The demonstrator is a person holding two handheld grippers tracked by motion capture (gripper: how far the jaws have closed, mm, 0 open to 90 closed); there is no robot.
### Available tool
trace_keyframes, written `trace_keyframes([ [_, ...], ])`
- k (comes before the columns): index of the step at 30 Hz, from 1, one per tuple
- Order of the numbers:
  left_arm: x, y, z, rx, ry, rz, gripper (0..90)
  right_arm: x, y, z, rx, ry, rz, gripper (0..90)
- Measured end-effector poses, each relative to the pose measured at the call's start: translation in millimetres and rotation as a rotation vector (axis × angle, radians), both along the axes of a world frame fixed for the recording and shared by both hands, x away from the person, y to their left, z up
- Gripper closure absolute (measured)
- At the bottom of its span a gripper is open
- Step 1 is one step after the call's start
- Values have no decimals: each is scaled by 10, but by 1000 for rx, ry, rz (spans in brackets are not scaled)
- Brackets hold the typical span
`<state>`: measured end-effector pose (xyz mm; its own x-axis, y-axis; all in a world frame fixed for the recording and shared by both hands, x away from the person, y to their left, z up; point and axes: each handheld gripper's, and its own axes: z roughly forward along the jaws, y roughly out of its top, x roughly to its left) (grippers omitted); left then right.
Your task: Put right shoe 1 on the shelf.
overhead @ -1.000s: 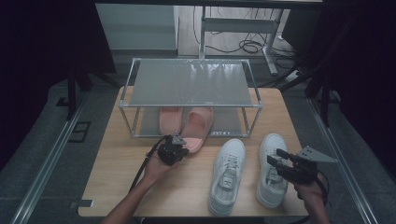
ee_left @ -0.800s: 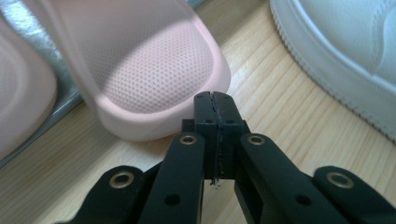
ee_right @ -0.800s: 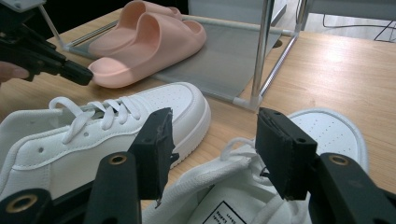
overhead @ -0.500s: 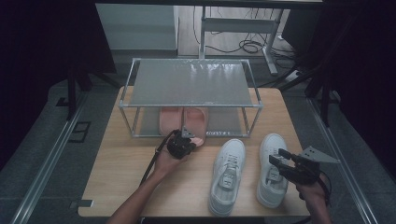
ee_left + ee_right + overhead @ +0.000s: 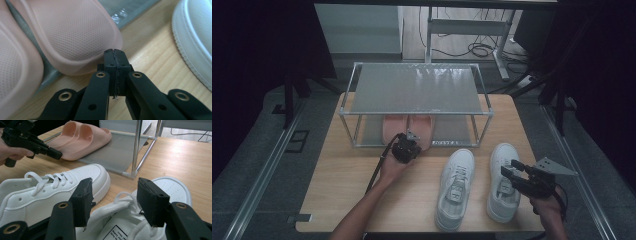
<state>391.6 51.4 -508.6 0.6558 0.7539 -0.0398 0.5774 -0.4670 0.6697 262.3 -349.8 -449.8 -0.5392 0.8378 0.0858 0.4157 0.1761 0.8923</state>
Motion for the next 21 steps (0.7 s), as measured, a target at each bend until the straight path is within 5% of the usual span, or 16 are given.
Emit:
trace_keyframes([
  [21, 192, 10, -70, -49, 15, 86, 894, 5, 5, -10, 2, 1, -1, 467],
])
